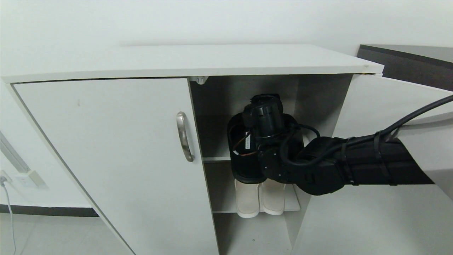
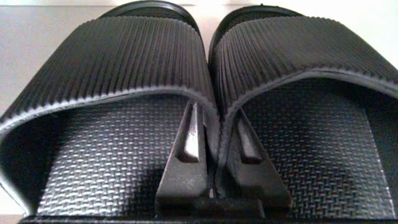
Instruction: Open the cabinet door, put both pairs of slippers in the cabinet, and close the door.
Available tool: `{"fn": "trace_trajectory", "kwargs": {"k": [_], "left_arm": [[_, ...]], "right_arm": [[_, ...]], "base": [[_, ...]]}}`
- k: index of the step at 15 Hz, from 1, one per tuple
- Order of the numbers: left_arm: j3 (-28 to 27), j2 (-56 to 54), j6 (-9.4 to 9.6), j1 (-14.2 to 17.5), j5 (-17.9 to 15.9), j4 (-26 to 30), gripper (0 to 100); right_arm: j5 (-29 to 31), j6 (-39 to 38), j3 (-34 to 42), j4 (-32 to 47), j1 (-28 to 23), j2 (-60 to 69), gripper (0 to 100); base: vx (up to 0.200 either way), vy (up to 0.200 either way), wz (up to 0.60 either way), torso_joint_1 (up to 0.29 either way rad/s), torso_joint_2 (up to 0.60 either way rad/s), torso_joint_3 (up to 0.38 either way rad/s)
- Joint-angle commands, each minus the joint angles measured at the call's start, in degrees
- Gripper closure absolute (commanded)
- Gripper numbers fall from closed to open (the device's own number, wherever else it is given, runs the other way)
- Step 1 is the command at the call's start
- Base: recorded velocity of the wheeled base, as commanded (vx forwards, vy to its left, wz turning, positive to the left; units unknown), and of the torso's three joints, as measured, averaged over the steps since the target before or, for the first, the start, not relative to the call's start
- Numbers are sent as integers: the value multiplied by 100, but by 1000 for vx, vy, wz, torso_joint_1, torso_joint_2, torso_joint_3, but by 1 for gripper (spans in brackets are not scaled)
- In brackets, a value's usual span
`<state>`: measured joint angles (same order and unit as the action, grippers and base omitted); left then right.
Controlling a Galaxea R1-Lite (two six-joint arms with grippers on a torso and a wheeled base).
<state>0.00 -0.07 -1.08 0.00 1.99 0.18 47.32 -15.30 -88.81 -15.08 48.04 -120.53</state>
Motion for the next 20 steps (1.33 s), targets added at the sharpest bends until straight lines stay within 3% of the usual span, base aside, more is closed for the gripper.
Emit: {"fn": "trace_trajectory", "kwargs": {"k": [1, 10, 20], "left_arm": [[0, 7, -6, 0, 3, -1, 100], [0, 7, -6, 0, 12, -1, 100], [0, 7, -6, 0, 3, -1, 100]], "right_arm": [[-30, 9, -444, 198, -164, -349, 100], [-215, 194, -2097, 1077, -471, -937, 100], [-329, 203, -2237, 1148, -533, -1096, 100]], "base": [[0, 0, 0, 0, 0, 0], [0, 0, 0, 0, 0, 0], [0, 0, 0, 0, 0, 0]]}}
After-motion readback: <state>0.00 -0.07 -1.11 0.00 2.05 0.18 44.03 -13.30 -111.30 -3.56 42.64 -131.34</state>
